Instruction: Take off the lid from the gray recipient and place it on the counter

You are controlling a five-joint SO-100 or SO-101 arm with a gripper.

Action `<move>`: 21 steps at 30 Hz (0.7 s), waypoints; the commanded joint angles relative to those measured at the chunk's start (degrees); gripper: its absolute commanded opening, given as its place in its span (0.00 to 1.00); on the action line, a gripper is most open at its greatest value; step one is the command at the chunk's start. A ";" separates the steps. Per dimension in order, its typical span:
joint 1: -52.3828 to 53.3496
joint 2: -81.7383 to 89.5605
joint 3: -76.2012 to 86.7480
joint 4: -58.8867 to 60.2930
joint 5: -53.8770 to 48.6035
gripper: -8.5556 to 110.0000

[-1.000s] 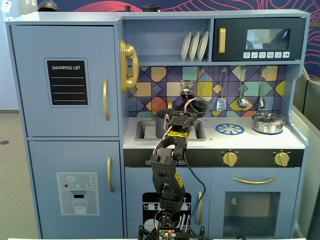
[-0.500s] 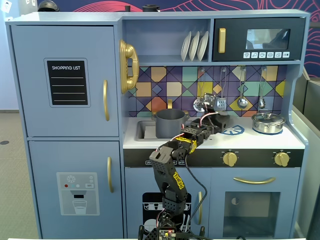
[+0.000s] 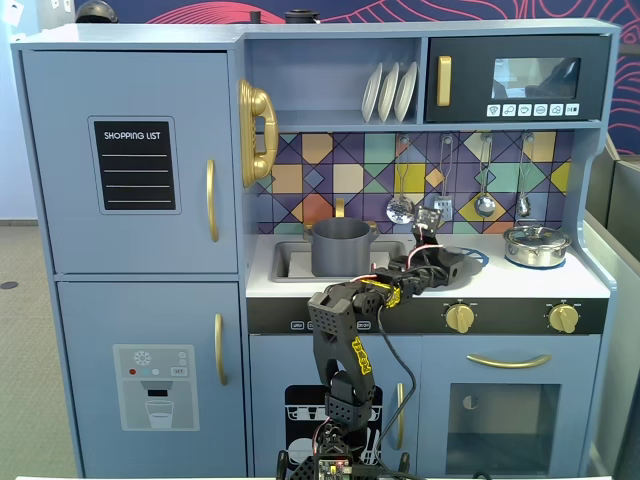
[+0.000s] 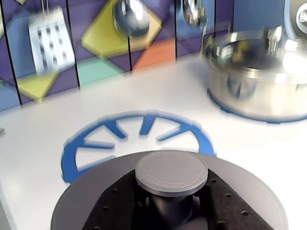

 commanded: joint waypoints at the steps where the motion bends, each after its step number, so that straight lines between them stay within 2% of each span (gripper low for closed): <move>1: -0.18 -0.18 -0.35 -2.64 0.53 0.07; 14: -0.35 -2.99 1.85 -5.19 -0.53 0.07; 21: 0.18 -2.72 2.99 -8.00 -0.09 0.26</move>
